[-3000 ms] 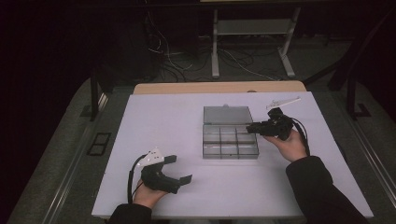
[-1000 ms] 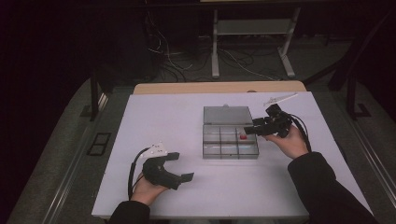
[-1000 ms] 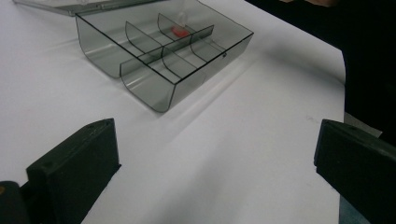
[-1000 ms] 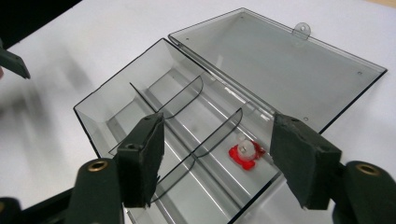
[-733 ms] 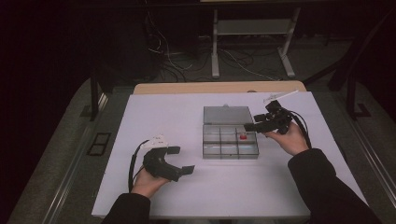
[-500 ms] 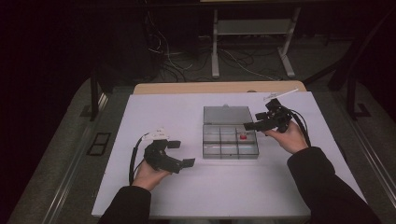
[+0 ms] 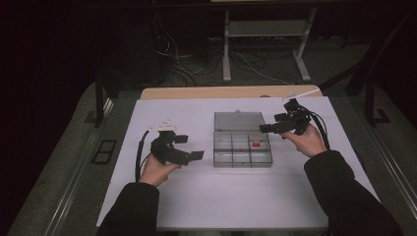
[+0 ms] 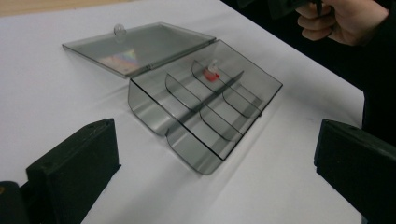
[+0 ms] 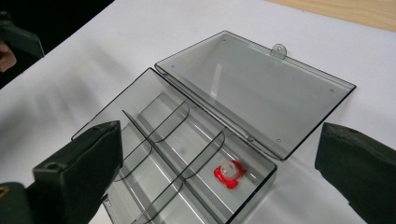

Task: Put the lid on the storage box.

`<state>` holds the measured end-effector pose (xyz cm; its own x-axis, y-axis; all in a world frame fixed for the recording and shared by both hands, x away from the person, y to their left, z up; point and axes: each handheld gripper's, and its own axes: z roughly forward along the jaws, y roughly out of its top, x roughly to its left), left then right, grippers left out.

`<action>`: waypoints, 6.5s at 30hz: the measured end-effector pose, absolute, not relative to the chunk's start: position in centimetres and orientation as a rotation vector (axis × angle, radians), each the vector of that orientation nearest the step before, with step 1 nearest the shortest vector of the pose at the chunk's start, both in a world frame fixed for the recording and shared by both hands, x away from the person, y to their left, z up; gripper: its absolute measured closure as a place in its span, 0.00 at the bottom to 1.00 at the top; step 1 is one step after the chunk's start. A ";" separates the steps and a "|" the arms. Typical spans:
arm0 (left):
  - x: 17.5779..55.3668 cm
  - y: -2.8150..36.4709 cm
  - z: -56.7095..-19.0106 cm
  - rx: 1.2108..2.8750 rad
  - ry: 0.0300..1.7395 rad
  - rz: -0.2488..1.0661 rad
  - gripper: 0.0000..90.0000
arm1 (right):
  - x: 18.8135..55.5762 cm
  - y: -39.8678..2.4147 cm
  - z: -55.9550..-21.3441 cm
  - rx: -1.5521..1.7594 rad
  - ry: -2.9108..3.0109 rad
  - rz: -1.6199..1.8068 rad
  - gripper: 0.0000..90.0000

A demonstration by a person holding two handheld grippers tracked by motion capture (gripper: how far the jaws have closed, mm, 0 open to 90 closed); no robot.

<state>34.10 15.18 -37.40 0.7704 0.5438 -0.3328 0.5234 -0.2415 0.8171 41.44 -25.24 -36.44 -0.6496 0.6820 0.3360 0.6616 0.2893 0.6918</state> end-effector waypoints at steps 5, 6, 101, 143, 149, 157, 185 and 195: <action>35.5 14.9 -36.8 1.907 0.822 0.042 0.00 | 41.8 -25.1 -36.0 1.291 2.511 1.308 0.01; 35.8 14.8 -36.7 1.911 0.824 0.044 0.00 | 41.8 -25.0 -35.9 1.292 2.514 1.301 0.01; 46.9 9.9 -45.7 1.647 1.258 -0.217 0.43 | 47.0 -26.6 -43.7 1.714 2.361 1.266 0.46; 46.7 10.3 -44.7 1.606 1.133 -0.185 0.87 | 46.4 -26.0 -42.5 1.673 2.364 1.320 0.57; 46.5 10.3 -44.2 1.616 1.101 -0.163 0.91 | 46.1 -25.7 -42.1 1.627 2.382 1.343 0.64; 46.2 10.3 -44.1 1.613 1.094 -0.144 0.91 | 45.9 -25.8 -41.9 1.581 2.394 1.376 0.75; 47.6 9.9 -42.6 1.515 1.055 -0.081 0.83 | 45.5 -26.3 -41.9 1.488 2.400 1.406 0.79; 47.4 10.1 -42.3 1.543 1.050 -0.055 0.90 | 45.6 -26.2 -41.9 1.442 2.402 1.407 0.79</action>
<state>47.37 10.15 -42.26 0.5903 0.5719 -0.5695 0.6286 0.1169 0.7689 45.62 -26.19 -41.95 -0.5767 0.7079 0.4079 0.7020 0.1740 0.6906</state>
